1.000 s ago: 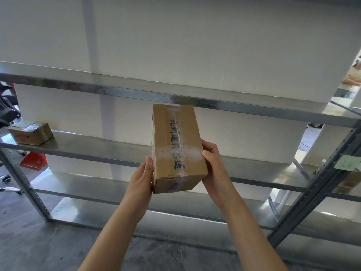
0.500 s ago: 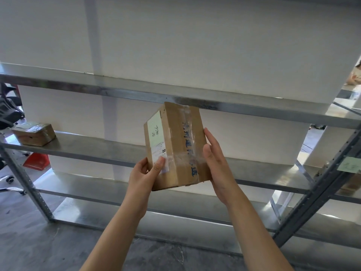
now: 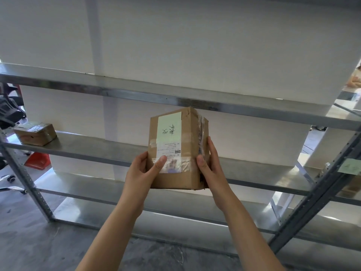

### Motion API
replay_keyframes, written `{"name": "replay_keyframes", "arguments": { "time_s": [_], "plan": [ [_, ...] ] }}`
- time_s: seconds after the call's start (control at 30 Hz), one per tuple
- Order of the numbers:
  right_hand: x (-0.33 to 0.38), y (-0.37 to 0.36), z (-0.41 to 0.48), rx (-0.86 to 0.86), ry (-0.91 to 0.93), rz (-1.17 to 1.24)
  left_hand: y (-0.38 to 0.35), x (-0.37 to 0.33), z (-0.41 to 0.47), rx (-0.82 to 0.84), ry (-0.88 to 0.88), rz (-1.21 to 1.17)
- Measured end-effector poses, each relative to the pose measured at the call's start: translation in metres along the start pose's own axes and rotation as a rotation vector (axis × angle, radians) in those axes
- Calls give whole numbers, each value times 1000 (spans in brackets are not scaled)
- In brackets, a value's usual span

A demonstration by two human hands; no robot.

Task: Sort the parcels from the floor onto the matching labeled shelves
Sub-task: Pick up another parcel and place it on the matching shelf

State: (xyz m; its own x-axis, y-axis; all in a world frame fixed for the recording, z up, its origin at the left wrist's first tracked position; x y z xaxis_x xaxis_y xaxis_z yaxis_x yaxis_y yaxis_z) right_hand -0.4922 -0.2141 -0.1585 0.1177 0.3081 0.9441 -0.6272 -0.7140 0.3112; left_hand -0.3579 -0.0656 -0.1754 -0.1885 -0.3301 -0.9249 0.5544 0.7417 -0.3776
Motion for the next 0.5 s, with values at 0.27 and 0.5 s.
{"name": "replay_keyframes", "arguments": {
  "time_s": [0.27, 0.5],
  "plan": [
    [-5, 10, 0, -70, 38, 25, 10, 0, 2, 9, 20, -101],
    [-8, 14, 0, -21, 83, 16, 18, -13, 5, 92, -124, -90]
  ]
}}
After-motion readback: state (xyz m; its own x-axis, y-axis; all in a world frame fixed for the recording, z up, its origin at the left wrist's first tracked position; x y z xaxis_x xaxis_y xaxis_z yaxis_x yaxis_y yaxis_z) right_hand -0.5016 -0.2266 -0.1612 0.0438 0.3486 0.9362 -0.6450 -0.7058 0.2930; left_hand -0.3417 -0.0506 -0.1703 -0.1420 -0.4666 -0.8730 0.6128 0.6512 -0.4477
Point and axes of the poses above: each hand's wrist, its own z-axis towards the middle knuckle, its own y-axis out of the back of the hand, x = y × z, the point moved 8 cm from there along z, towards the middle knuckle, and after that the axes turned 15 degrees about -z, right-handed, at the moved point
